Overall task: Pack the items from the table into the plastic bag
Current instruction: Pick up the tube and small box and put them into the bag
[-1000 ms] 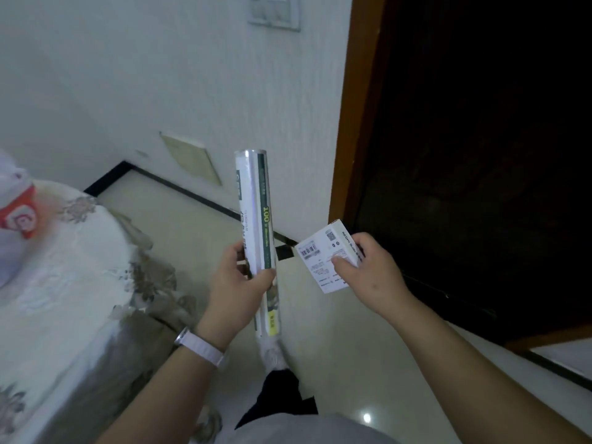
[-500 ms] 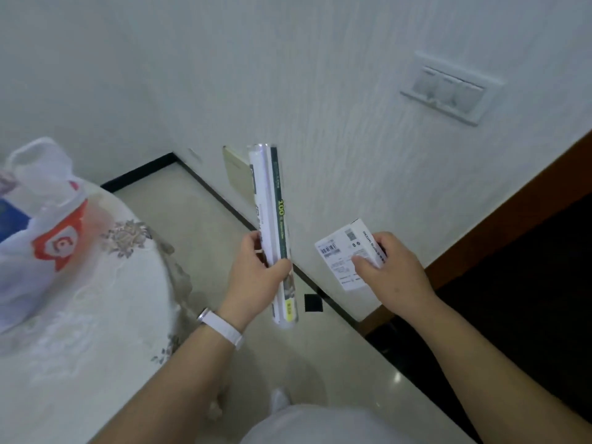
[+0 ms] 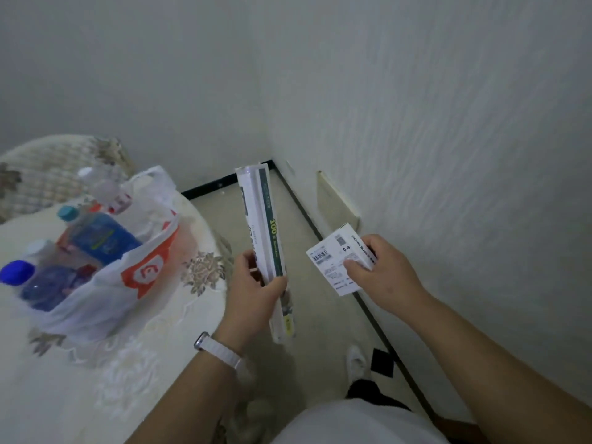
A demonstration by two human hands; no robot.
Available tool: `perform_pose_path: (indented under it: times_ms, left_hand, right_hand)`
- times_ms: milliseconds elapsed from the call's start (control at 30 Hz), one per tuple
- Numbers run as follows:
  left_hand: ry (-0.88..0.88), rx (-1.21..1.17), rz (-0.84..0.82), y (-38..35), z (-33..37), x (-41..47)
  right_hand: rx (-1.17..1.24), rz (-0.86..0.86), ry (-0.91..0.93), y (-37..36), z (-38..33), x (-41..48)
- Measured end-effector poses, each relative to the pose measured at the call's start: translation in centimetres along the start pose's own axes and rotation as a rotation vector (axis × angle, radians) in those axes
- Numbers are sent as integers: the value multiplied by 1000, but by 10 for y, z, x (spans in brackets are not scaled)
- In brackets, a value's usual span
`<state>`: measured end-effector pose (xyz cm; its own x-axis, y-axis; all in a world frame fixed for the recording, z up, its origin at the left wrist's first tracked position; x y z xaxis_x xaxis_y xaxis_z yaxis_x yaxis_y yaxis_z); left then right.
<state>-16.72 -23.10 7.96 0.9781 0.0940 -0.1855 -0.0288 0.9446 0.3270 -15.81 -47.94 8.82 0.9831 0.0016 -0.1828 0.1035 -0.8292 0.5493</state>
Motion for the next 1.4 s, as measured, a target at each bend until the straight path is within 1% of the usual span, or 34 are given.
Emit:
perform_pose_path:
  times_ms: [167, 333, 400, 533, 700, 833, 933, 1067, 1167, 1233, 1400]
  left_hand:
    - [27, 40, 170, 19, 34, 52]
    - [50, -42, 371, 56, 42, 77]
    - [60, -76, 469, 81, 37, 78]
    - [67, -103, 678, 143, 22, 82]
    - [24, -142, 879, 222, 6, 99]
    - [48, -126, 998, 282, -12, 110]
    - [93, -110, 1046, 313, -26, 116]
    - [167, -105, 1098, 332, -52, 116]
    - [236, -120, 1126, 329, -74, 112]
    - [301, -98, 1116, 322, -86, 113]
    - [491, -3, 1130, 303, -100, 110]
  right_hand:
    - [3, -123, 125, 1, -39, 95]
    - [-33, -243, 245, -23, -84, 169]
    - [-29, -321, 271, -46, -99, 184]
    - [-108, -516, 324, -107, -117, 203]
    - [-186, -607, 384, -168, -160, 239]
    - [-271, -673, 483, -215, -215, 267]
    - [-251, -709, 552, -250, -263, 281]
    - [-287, -839, 671, -304, -306, 280]
    - [-354, -961, 764, -345, -320, 277]
    - [-435, -1048, 843, -375, -321, 278]
    - [-624, -1294, 1121, -439, -315, 271]
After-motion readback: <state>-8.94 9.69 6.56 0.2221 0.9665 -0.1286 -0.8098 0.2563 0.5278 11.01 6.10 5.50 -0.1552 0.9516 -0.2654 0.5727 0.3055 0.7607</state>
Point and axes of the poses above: each hand's wrist, its own x-axis towards the middle knuckle, its own y-axis out of the back of the hand, z = x × y, the point moved 10 cm from there along x, towards the middle knuckle, and after that the axes turned 4 degrees about -z, right-handed, at the moved point
